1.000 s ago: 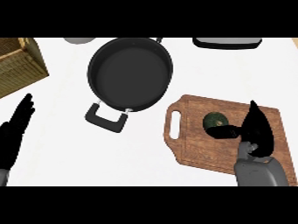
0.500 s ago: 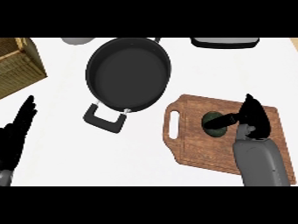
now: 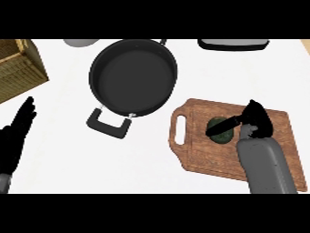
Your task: Pick the squash from the cutting board and place it in the pot
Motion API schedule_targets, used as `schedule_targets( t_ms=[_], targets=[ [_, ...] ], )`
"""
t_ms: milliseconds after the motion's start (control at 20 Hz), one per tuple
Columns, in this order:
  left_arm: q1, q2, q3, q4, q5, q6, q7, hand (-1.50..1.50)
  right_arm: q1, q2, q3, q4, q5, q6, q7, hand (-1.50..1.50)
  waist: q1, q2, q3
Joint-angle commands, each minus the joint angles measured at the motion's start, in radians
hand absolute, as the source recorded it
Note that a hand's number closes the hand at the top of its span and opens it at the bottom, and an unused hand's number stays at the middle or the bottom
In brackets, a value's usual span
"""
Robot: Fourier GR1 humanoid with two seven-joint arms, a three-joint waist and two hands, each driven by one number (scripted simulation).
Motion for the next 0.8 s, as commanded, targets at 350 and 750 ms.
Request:
schedule_targets(
  t_ms=[350, 750],
  targets=[
    [0.018, -0.028, 0.006, -0.009, -0.039, -0.006, -0.002, 0.0, -0.037, 0.0, 0.064, 0.092, -0.033, -0.078, 0.234, -1.5, 0.006, 0.003, 0.002],
    [0.087, -0.037, 0.044, -0.042, -0.044, -0.033, -0.025, 0.0, 0.007, 0.0, 0.079, 0.066, 0.003, -0.026, 0.131, 1.5, -0.001, 0.0, 0.002]
  ],
)
